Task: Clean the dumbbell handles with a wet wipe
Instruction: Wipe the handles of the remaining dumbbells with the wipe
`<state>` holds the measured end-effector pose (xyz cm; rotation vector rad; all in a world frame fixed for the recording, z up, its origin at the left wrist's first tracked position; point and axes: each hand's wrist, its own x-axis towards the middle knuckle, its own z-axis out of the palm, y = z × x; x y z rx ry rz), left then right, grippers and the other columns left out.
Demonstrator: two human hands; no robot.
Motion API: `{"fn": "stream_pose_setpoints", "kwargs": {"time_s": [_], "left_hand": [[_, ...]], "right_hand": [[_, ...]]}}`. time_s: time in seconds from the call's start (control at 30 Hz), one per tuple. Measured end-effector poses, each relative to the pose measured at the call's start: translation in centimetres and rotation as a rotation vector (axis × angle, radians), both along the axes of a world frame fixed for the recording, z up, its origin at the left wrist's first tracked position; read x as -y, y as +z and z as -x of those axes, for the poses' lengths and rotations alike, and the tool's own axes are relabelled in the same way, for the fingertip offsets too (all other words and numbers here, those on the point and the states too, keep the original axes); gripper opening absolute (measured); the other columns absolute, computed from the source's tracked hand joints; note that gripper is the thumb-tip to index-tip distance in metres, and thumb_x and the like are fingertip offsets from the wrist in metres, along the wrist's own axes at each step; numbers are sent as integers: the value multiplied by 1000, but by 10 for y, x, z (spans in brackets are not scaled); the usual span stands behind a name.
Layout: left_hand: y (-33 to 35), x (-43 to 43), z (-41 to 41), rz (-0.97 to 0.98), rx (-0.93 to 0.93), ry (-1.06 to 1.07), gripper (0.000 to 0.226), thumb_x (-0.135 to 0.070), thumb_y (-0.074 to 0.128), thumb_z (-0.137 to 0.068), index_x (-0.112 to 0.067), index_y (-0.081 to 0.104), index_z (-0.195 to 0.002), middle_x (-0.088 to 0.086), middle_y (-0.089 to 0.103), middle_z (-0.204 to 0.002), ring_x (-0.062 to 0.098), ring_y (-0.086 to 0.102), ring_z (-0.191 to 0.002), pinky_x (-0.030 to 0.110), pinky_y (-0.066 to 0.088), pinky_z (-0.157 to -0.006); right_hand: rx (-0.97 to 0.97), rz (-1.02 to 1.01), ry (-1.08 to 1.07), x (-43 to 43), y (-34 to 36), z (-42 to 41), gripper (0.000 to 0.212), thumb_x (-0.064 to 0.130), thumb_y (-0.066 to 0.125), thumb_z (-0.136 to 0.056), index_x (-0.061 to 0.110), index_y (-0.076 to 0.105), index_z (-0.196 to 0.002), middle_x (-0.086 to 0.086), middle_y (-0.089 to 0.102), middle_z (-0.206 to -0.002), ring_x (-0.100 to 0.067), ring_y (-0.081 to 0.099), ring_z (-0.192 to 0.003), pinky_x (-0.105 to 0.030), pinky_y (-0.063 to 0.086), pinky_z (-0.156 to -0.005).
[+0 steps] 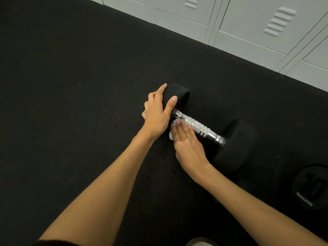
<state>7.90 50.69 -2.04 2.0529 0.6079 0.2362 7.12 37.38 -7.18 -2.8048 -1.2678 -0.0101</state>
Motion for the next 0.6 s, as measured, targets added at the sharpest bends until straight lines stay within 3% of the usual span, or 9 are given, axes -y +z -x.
{"fn": "stream_pose_setpoints", "kwargs": {"time_s": [0.07, 0.13, 0.2, 0.27, 0.3, 0.37, 0.43, 0.53, 0.6], "left_hand": [[0, 0, 0, 9, -1, -2, 55, -53, 39, -96, -36, 25, -147, -5, 31, -141, 22, 26, -133, 48, 15, -109], [1, 0, 0, 18, -5, -3, 55, -53, 39, -96, -36, 24, -147, -5, 31, -141, 22, 26, -133, 48, 14, -109], [1, 0, 0, 18, -6, -5, 56, -53, 39, -96, -37, 24, -147, -6, 31, -141, 21, 26, -133, 47, 14, -109], [1, 0, 1, 14, -6, -4, 56, -53, 39, -96, -37, 24, -147, -6, 30, -141, 21, 26, -133, 47, 14, -109], [1, -1, 1, 12, -6, -1, 56, -53, 39, -96, -36, 24, -147, -5, 30, -142, 21, 26, -133, 47, 15, -109], [1, -1, 1, 7, -8, 4, 56, -53, 39, -96, -36, 24, -147, -5, 30, -142, 22, 26, -133, 48, 15, -109], [1, -1, 0, 11, -10, 3, 56, -53, 39, -96, -36, 24, -147, -5, 31, -142, 22, 26, -133, 48, 16, -108], [2, 0, 1, 10, -8, 4, 55, -53, 40, -96, -36, 25, -147, -5, 32, -141, 22, 27, -133, 49, 16, -109], [2, 0, 1, 4, -6, 10, 55, -53, 40, -96, -36, 25, -147, -5, 32, -140, 22, 28, -132, 49, 17, -109]], "right_hand": [[-285, -117, -105, -1, 3, 9, 57, 6, 49, -93, 6, 32, -147, -17, 36, -149, -25, 33, -140, -31, 27, -112], [-649, -410, -475, -6, 15, 13, 33, 18, 45, -98, 11, 55, -128, -11, 63, -119, -19, 60, -111, -25, 46, -95], [-1086, -906, -1011, -12, 17, 1, 24, 21, 46, -98, 7, 66, -101, -2, 65, -85, -12, 62, -80, -28, 48, -80], [-1568, -1503, -1291, -19, 18, -11, 25, 9, 44, -96, -1, 61, -110, -9, 64, -94, -18, 62, -82, -29, 51, -74], [-1695, -1753, -1322, -22, 16, -18, 32, 5, 39, -95, -4, 56, -120, -16, 63, -107, -26, 62, -91, -34, 54, -75], [-1770, -2037, -1364, -24, 20, -25, 38, 5, 32, -96, -9, 50, -126, -27, 57, -122, -39, 58, -110, -45, 51, -92], [-1811, -2204, -1332, -21, 31, -23, 38, 11, 29, -100, -15, 51, -117, -33, 54, -119, -45, 53, -116, -49, 46, -99], [-1876, -2232, -1310, -17, 38, -18, 33, 8, 32, -100, -16, 53, -96, -36, 54, -107, -46, 52, -117, -49, 46, -99], [-1897, -2175, -1357, -20, 32, -20, 34, 9, 31, -101, -17, 54, -102, -36, 56, -106, -45, 53, -116, -49, 46, -99]]}}
